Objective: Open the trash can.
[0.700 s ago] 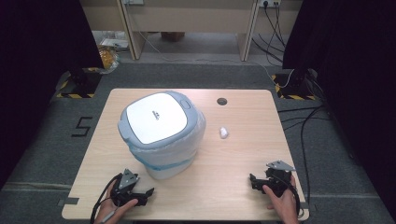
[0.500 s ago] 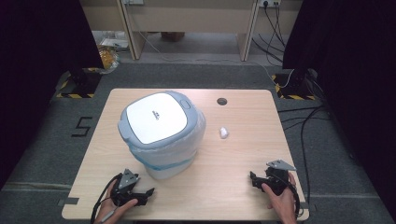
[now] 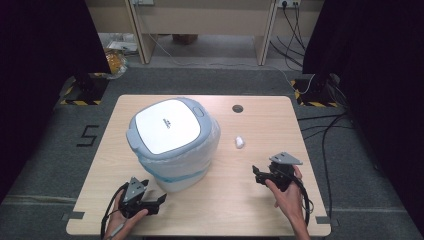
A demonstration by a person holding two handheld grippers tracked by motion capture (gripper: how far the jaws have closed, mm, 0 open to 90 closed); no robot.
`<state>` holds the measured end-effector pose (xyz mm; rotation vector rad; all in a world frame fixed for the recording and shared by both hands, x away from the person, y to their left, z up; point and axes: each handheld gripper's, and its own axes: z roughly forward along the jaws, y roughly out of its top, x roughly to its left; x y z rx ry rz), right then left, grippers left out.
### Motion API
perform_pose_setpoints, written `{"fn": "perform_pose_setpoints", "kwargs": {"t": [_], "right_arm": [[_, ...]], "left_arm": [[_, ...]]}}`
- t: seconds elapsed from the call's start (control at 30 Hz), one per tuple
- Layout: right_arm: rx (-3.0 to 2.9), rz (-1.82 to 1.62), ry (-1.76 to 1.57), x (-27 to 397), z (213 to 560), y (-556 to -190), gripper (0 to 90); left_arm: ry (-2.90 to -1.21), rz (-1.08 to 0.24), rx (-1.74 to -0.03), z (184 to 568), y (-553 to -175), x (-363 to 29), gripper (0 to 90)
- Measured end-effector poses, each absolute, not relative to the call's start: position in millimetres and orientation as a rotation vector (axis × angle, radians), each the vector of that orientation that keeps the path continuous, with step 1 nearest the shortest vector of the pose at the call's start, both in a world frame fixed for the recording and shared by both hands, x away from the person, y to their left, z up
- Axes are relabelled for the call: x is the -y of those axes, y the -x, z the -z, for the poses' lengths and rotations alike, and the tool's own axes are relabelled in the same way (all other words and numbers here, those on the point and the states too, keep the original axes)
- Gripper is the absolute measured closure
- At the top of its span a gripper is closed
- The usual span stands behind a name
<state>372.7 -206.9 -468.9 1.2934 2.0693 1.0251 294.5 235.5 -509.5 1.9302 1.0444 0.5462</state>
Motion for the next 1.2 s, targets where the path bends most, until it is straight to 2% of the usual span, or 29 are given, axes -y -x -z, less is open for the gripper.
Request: {"fn": "perform_pose_setpoints", "kwargs": {"t": [0.17, 0.3, 0.67, 0.97, 1.2], "right_arm": [[-2.097, -1.056, -1.248, 184, 466, -391, 18.8], [-2.103, -1.056, -1.239, 176, 469, -399, 19.0], [-2.057, -1.181, -1.253, 167, 471, -421, 20.0], [-2.05, -1.133, -1.214, 140, 476, -457, 20.9], [-2.122, -1.176, -1.275, 116, 497, -502, 20.6]], "left_arm": [[-1.91, -0.563, -1.015, 508, -303, -229, 15.0], [-1.915, -0.591, -1.004, 508, -310, -224, 7.5], [-1.935, -0.585, -0.96, 508, -329, -215, 8.4], [-1.93, -0.586, -0.935, 510, -341, -209, 8.4], [-1.925, -0.59, -0.93, 511, -343, -208, 8.5]]}}
